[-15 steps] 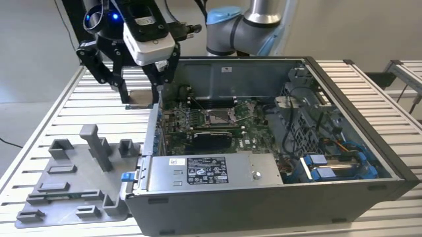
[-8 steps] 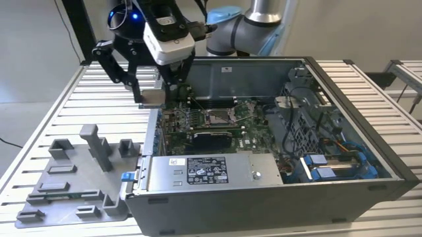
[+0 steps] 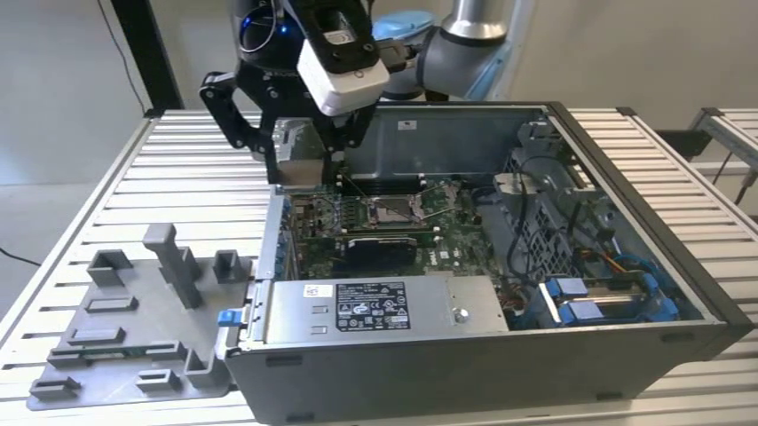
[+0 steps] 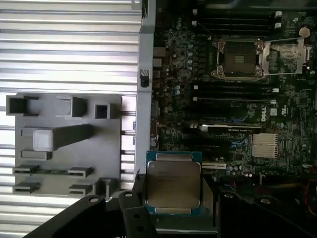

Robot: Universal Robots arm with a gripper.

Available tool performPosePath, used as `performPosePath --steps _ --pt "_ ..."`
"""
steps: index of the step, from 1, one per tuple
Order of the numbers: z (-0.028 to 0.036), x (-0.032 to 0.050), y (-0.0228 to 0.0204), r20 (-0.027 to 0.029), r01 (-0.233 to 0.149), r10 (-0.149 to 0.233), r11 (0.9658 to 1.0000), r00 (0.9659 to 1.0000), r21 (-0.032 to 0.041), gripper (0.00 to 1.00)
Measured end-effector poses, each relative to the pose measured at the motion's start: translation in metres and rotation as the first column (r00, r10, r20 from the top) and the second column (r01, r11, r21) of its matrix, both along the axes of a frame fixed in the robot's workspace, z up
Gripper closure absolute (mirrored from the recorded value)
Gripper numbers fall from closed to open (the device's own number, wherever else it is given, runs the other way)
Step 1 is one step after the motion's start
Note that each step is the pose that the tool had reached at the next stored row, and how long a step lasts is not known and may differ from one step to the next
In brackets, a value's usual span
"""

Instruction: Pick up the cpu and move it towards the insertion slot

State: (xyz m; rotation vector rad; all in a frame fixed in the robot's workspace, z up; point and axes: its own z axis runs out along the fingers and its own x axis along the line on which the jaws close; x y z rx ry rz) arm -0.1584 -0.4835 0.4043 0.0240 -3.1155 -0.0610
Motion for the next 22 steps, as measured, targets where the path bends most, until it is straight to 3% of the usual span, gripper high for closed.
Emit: performPosePath --steps 10,19,22 --pt "0.0000 0.0322 0.0010 0.0000 0.000 0.000 1.0000 1.0000 0.0000 1.00" --pt "0.0000 0.0707 0.0018 0.0000 0.000 0.000 1.0000 1.0000 0.0000 1.00" --pt "0.0000 0.0800 0.0020 0.0000 0.000 0.000 1.0000 1.0000 0.0001 1.00"
